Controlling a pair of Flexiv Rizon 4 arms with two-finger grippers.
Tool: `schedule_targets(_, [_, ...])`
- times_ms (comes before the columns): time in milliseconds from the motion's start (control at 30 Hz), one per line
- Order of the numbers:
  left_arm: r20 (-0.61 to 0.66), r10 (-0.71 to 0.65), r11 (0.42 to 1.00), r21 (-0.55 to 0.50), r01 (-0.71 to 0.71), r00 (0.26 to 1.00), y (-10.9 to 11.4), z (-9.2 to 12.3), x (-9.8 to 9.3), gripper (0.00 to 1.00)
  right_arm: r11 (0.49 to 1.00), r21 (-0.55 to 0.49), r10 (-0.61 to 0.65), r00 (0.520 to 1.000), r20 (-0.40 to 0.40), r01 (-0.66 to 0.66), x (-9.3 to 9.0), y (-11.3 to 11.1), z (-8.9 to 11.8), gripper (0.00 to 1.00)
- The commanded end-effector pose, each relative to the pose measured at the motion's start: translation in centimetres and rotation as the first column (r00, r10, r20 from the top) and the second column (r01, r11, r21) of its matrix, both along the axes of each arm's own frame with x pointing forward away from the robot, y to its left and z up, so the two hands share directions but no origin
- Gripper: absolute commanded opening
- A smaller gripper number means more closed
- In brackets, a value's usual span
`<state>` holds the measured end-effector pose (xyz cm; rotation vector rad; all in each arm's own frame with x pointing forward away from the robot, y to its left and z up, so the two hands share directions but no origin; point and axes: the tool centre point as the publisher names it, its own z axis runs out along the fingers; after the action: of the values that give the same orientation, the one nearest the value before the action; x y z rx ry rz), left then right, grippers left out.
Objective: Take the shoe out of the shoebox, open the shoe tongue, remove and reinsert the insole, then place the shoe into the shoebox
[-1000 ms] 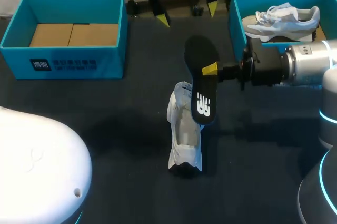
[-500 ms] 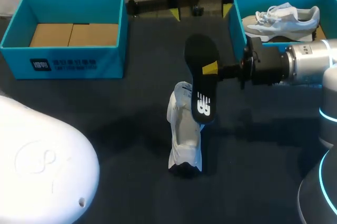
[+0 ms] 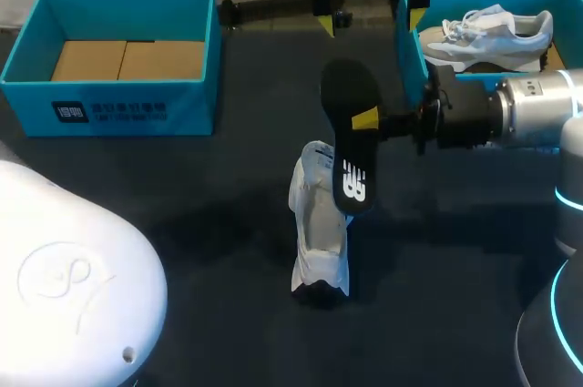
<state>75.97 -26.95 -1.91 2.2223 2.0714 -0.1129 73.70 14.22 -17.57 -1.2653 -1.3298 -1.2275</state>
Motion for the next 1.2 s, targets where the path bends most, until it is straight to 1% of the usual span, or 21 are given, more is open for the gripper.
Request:
schedule_targets(33, [0.003,-0.003,1.0,-0.016,0.003,1.0,0.2,-0.3,-0.2,1.0,1.0,-0.003,-0.005,1.0,0.001,0.005,-0.4,-0.2,0.1,0.0])
schedule_targets(200, [0.002,-0.006,0.999,-0.048,0.006,1.0,0.0,-0.4,-0.4,1.0,1.0,-0.006,-0.004,1.0,-0.001,0.004,-0.6,-0.4,0.1,0.0])
schedule_targets(367, [0.004,-0.013,0.994,-0.111,0.013,1.0,0.0,-0.7,-0.6,1.0,1.0,-0.004,0.0,1.0,-0.002,0.0,-0.9,-0.4,0.2,0.0])
schedule_targets(567, [0.004,-0.011,0.974,-0.224,0.011,1.0,0.1,-0.7,-1.1,1.0,1.0,0.014,0.004,1.0,0.005,-0.004,-1.2,-0.4,0.5,0.0])
schedule_targets(600, [0.011,-0.015,0.965,-0.263,0.017,1.0,0.2,-0.7,-1.2,1.0,1.0,0.013,0.005,1.0,0.003,-0.005,-1.4,-0.5,0.5,0.0])
schedule_targets(700, [0.012,-0.008,0.956,-0.292,0.011,1.0,0.9,-0.8,-1.3,1.0,1.0,0.012,0.006,1.0,-0.001,-0.006,-1.7,-0.7,0.4,0.0])
schedule_targets(967, [0.025,0.019,0.892,-0.452,-0.006,0.999,2.5,-0.9,-1.2,1.0,0.999,0.04,-0.004,1.0,0.001,0.004,-2.2,-1.2,0.8,0.0])
schedule_targets(1200, [0.03,0.038,0.811,-0.584,-0.013,0.999,3.4,-1.3,-1.7,1.0,1.0,0.028,-0.009,1.0,0.004,0.009,-2.4,-1.5,1.5,0.0])
